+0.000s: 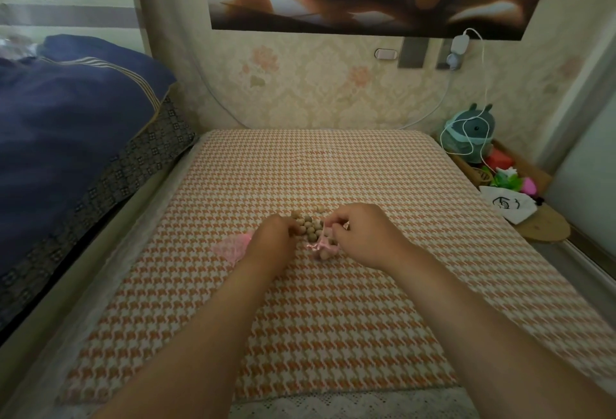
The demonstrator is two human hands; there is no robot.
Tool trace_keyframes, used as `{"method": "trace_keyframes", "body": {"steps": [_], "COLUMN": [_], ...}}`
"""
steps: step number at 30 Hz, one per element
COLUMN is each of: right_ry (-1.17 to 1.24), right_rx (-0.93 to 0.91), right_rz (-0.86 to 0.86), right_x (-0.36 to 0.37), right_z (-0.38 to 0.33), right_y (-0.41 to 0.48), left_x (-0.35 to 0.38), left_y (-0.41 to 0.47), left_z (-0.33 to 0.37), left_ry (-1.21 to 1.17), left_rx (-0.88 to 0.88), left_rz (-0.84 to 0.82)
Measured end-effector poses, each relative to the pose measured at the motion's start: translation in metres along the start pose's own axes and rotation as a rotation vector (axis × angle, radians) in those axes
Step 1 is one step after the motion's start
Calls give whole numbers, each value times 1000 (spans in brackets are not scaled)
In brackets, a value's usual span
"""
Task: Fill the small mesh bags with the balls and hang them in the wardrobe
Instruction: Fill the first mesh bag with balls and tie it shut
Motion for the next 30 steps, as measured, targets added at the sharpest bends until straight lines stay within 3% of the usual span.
{"method": "trace_keyframes", "body": {"steps": [5,9,15,30], "right_ry": [32,48,92,201], "right_rx": [11,20,55,76], "right_rz": [-5,-4,-7,-38], "right_x": [-1,-2,-2,-6], "right_z": [-1,-1,5,16], "right_y": [-4,-4,-1,-4], "left_x": [-4,-23,-43,-33], "left_y": [-5,-8,-24,-36], "left_z": [-1,20,62,67], "left_ry": [-87,-316,-504,14], "left_rx": [3,31,167,259], "left_rz": [2,102,-14,-9]}}
Point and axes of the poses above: each hand's wrist, its own y-axis towards the middle knuckle, its own x-axis out of the palm, z = x × y, the point moved 1 cm from there along y, towards the middle knuckle, and after that the axes turned 5 degrees about -x, right-handed, at the moved point
